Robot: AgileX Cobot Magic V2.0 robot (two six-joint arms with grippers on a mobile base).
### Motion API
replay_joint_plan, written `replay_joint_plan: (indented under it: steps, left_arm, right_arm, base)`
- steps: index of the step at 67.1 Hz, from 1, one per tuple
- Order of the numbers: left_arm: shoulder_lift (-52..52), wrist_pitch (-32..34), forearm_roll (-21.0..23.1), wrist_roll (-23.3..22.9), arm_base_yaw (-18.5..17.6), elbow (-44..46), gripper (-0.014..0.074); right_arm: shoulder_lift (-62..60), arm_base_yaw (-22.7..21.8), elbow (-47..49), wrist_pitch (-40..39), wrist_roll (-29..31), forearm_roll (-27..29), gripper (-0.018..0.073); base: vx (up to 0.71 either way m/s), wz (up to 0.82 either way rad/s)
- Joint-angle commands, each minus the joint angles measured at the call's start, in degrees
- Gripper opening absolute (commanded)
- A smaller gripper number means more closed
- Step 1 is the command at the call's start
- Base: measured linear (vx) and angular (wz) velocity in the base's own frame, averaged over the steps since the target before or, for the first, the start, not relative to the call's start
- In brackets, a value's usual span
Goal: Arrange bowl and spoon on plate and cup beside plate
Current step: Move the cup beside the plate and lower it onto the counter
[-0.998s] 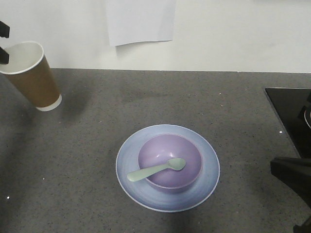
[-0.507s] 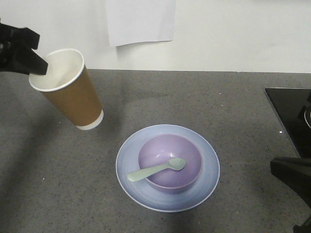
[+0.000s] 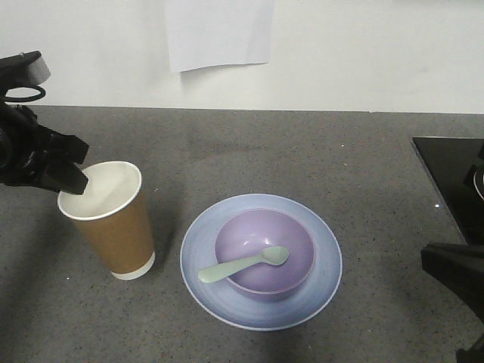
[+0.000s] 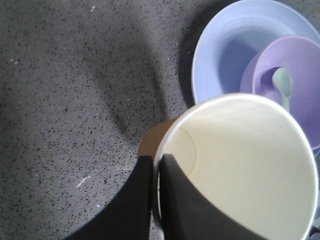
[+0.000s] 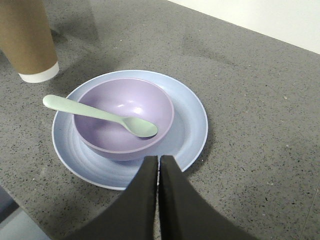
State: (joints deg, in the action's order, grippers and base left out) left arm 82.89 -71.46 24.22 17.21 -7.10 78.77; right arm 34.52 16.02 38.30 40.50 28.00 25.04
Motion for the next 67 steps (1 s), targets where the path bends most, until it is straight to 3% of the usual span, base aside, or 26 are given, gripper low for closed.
replay_joint_plan:
  steps: [1, 26, 38, 67]
  left_arm:
    - [-0.96, 2.70, 1.91, 0.10, -0.25, 0.60, -0.0007]
    - [2.68, 6.17, 3.69, 0.35, -0.30, 0.60, -0.0007]
    - [4.09, 7.96, 3.33, 0.54, -1.96, 0.60, -0.0007]
    - [5.82, 8.02, 3.23, 0.70, -2.48, 0.60, -0.0007]
  right_arm:
    - [0.06, -0.14, 1.53, -3.43, 0.39, 1.16, -0.0004]
    - [0.06, -0.14, 1.53, -2.99, 0.39, 1.11, -0.0004]
    - [0.06, -0.14, 1.53, -2.99, 0.39, 1.11, -0.0004]
    - [0.06, -0.14, 1.53, -2.99, 0.39, 1.11, -0.0004]
  base:
    - [0.00, 0.00]
    - [0.00, 0.00]
    - [0.00, 0.00]
    - [0.00, 0.00]
